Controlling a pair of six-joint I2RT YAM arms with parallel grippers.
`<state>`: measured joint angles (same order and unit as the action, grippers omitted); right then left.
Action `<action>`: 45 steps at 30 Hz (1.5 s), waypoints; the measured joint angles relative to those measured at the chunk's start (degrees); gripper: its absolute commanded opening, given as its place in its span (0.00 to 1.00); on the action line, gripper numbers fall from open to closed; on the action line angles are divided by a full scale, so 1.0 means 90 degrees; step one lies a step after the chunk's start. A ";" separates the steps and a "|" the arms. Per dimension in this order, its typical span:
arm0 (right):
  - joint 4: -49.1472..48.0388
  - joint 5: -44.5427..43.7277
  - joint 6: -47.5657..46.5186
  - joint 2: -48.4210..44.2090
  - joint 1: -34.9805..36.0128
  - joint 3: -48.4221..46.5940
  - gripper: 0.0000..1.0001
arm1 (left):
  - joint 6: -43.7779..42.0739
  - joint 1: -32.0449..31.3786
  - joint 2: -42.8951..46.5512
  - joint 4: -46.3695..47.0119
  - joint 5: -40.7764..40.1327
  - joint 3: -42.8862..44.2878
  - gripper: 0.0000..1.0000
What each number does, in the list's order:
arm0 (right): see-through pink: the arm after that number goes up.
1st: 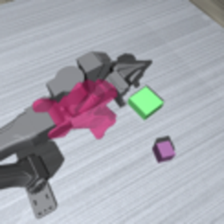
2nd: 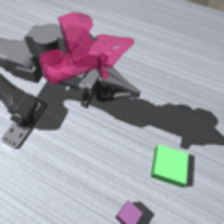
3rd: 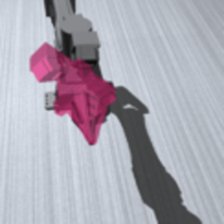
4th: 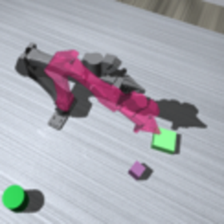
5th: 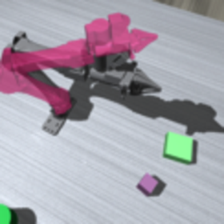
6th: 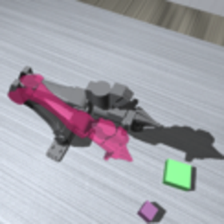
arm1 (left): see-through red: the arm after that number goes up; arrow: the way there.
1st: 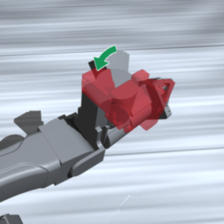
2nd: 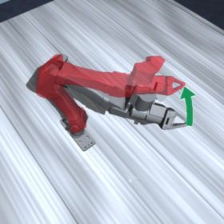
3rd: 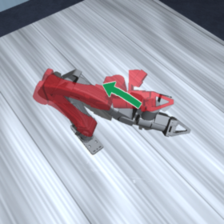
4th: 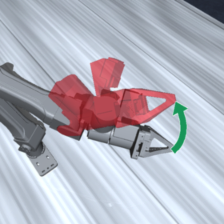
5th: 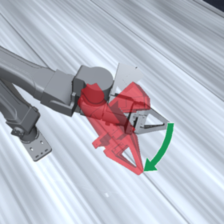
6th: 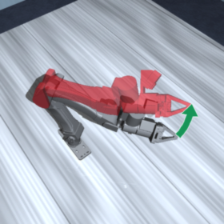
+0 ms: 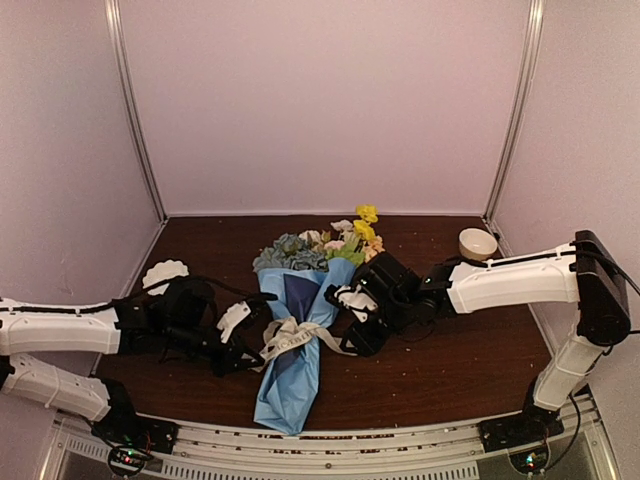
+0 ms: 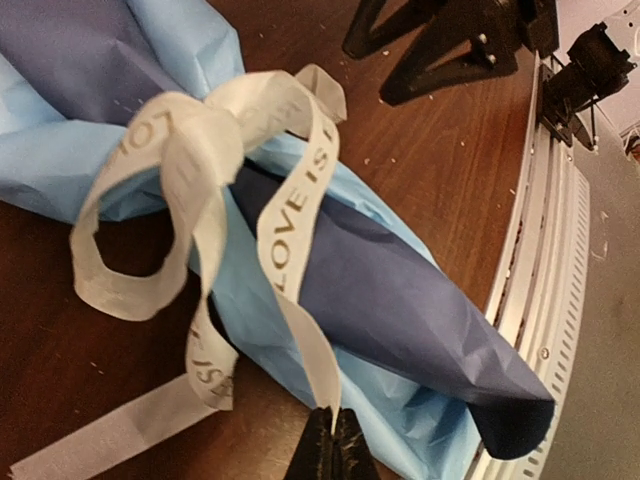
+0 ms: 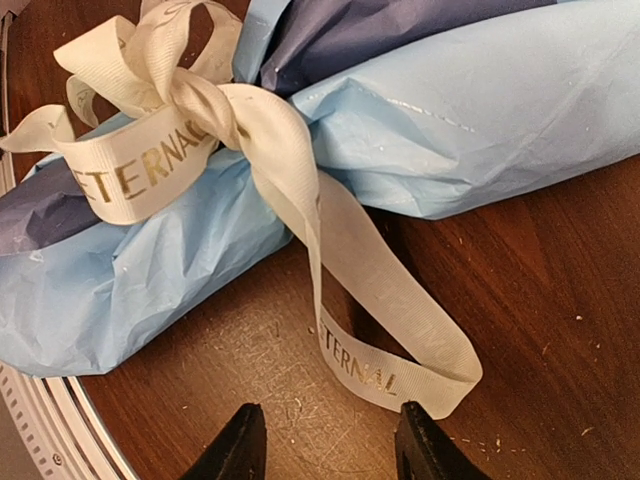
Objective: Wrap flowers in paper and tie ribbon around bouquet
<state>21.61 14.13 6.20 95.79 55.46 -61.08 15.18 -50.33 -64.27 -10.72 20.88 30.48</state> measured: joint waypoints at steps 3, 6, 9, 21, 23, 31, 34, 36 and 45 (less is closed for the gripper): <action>0.0000 0.0000 0.0002 0.0000 -0.0024 0.0000 0.45 | 0.0338 -0.0260 -0.0036 -0.0233 0.0080 -0.0007 0.00; 0.0007 -0.0019 0.0041 0.0000 -0.0095 0.0000 0.45 | 0.0602 -0.0418 -0.0289 -0.0505 0.0233 -0.0010 0.00; -0.0007 -0.0129 0.0175 0.0000 -0.0262 0.0056 0.46 | 0.0828 -0.0544 -0.0775 -0.0835 0.0374 -0.0029 0.00; -0.0719 -0.0418 0.1027 -0.1892 -0.2035 0.1753 0.62 | 0.0865 -0.0665 0.0211 -0.1562 -0.0532 0.0294 0.85; -0.0894 -0.0432 0.1127 -0.2504 -0.2574 0.2110 0.69 | 0.0843 -0.0663 0.0551 -0.1564 -0.0981 0.0437 0.89; -0.1503 -0.0461 0.1345 -0.4617 -0.4979 0.3245 0.89 | 0.0831 0.0619 0.0738 -0.1576 -0.2499 0.0639 0.96; -0.1622 -0.0466 0.1345 -0.4923 -0.5591 0.3507 0.92 | 0.0833 0.1311 0.0712 -0.1394 -0.3009 0.0639 0.98; -0.1792 -0.0459 0.1348 -0.5044 -0.5882 0.3706 0.93 | 0.0835 0.1668 0.0709 -0.1154 -0.3242 0.0624 0.98; -0.2450 -0.0838 0.1540 -0.5353 -0.6409 0.4313 0.95 | 0.0835 0.2659 0.0182 0.0053 -0.4609 0.0289 0.98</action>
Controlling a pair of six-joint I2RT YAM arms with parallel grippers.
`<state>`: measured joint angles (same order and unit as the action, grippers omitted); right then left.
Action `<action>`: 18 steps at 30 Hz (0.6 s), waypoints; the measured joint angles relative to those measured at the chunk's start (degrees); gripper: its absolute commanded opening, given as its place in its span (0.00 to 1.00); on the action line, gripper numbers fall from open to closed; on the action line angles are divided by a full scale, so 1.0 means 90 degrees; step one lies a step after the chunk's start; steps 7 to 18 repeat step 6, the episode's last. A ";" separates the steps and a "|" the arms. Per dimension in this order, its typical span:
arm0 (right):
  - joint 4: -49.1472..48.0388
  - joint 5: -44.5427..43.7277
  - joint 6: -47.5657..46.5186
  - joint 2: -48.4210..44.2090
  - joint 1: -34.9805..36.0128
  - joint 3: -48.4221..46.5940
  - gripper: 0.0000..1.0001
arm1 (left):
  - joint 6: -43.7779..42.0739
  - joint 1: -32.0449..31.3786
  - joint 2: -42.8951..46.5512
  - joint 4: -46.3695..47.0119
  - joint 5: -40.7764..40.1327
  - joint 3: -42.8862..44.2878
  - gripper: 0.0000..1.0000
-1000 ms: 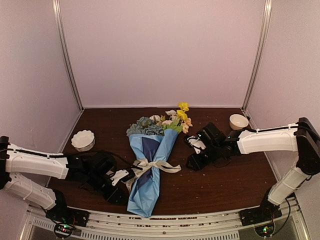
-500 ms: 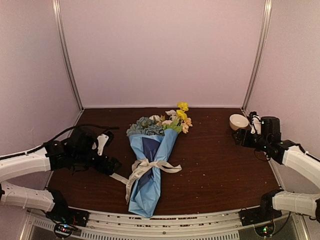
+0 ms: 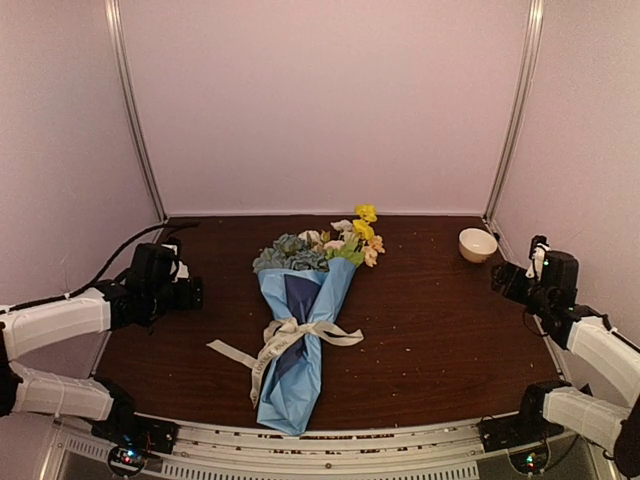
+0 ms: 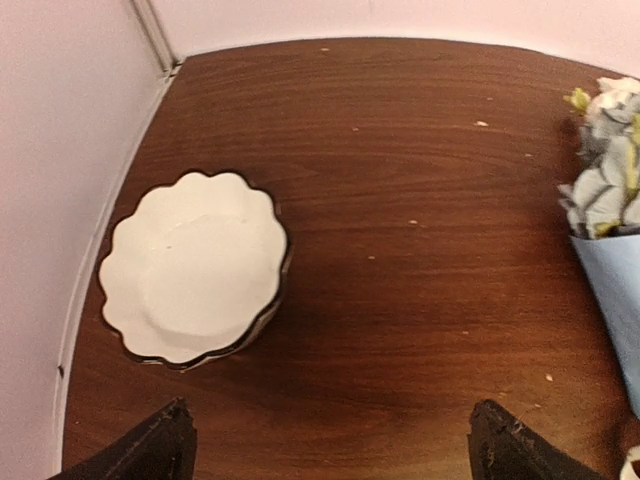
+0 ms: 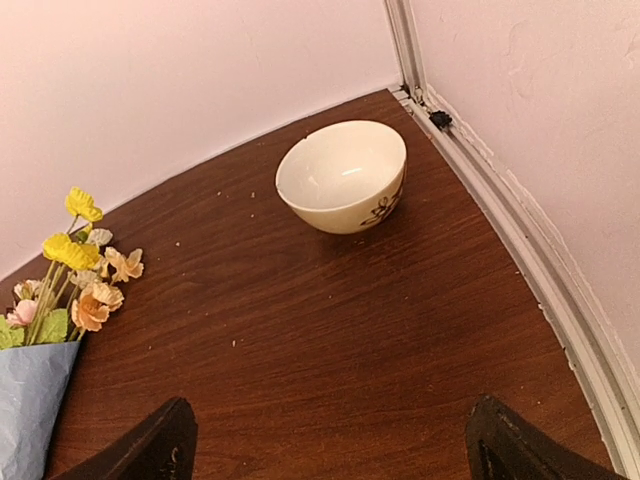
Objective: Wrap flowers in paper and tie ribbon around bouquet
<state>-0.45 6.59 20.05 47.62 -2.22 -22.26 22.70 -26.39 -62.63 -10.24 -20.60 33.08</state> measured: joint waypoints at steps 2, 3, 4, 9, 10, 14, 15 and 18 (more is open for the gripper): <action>-0.0155 -0.0165 0.0034 -0.0090 -0.0002 0.0073 0.95 | 0.0000 0.0129 -0.0114 0.0187 -0.0357 -0.0107 0.98; -0.0209 -0.0248 0.0044 -0.0124 -0.0005 0.0087 0.95 | -0.0005 0.0180 -0.0146 0.0270 -0.0534 -0.0163 0.98; -0.0272 -0.0355 0.0061 -0.0163 -0.0005 0.0104 0.95 | -0.0010 0.0219 -0.0165 0.0355 -0.0695 -0.0209 0.98; -0.0403 -0.0503 0.0085 -0.0216 -0.0007 0.0153 0.95 | -0.0029 0.0294 -0.0172 0.0520 -0.0954 -0.0277 0.98; -0.0403 -0.0503 0.0085 -0.0216 -0.0007 0.0153 0.95 | -0.0029 0.0294 -0.0172 0.0520 -0.0954 -0.0277 0.98; -0.0403 -0.0503 0.0085 -0.0216 -0.0007 0.0153 0.95 | -0.0029 0.0294 -0.0172 0.0520 -0.0954 -0.0277 0.98; -0.0403 -0.0503 0.0085 -0.0216 -0.0007 0.0153 0.95 | -0.0029 0.0294 -0.0172 0.0520 -0.0954 -0.0277 0.98; -0.0403 -0.0503 0.0085 -0.0216 -0.0007 0.0153 0.95 | -0.0029 0.0294 -0.0172 0.0520 -0.0954 -0.0277 0.98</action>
